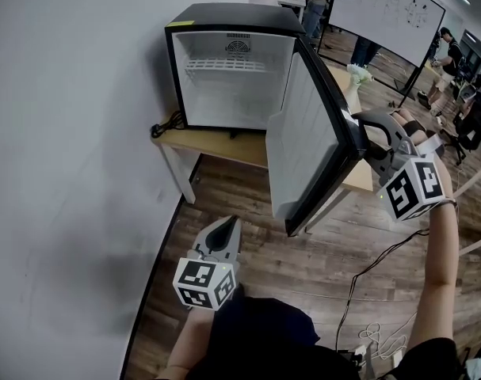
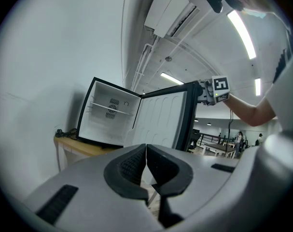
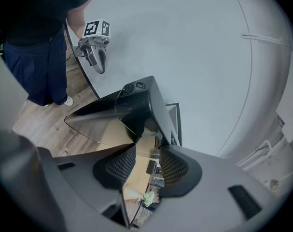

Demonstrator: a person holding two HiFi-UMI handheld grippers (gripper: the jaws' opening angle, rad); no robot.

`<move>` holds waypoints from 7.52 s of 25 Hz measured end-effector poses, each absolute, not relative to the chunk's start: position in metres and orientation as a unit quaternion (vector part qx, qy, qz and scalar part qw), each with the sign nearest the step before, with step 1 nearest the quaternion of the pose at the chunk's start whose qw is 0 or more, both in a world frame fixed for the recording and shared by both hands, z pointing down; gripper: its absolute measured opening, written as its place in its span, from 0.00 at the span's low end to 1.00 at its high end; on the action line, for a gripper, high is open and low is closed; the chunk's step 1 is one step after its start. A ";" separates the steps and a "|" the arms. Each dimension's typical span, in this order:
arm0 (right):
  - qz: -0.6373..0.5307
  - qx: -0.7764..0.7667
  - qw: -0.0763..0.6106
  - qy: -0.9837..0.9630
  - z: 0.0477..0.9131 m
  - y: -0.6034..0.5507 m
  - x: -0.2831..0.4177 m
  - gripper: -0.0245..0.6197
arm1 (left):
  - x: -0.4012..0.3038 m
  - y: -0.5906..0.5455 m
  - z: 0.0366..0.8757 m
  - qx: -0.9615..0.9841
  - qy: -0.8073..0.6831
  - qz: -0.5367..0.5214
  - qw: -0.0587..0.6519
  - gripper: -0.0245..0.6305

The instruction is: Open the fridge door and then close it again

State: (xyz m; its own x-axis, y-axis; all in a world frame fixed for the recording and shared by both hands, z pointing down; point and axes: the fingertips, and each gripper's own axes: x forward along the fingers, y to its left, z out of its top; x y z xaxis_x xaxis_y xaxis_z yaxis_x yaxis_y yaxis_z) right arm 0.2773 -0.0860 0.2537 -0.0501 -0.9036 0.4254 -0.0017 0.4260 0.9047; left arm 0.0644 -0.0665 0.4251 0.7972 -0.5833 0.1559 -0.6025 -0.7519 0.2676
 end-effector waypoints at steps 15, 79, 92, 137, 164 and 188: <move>-0.435 0.368 0.576 -0.587 0.249 -0.111 0.225 0.19 | 0.043 -0.077 0.429 0.927 -0.339 0.031 0.158 0.05; -0.423 0.285 0.598 -0.618 0.248 -0.365 0.063 0.14 | -0.069 -0.205 0.417 0.854 -0.488 -0.020 0.180 0.05; -0.401 0.304 0.606 -0.616 0.251 -0.428 0.061 0.14 | -0.079 -0.262 0.427 0.851 -0.491 -0.020 0.186 0.05; -0.414 0.373 0.537 -0.634 0.247 -0.490 0.085 0.24 | -0.060 -0.339 0.431 0.869 -0.454 -0.015 0.194 0.05; -0.031 0.465 0.087 -0.880 0.285 -0.268 0.124 0.05 | -0.012 -0.232 0.409 0.889 -0.426 0.005 0.168 0.05; 0.090 0.583 -0.043 -0.806 0.387 -0.149 0.145 0.02 | -0.003 -0.170 0.416 0.899 -0.413 0.016 0.147 0.05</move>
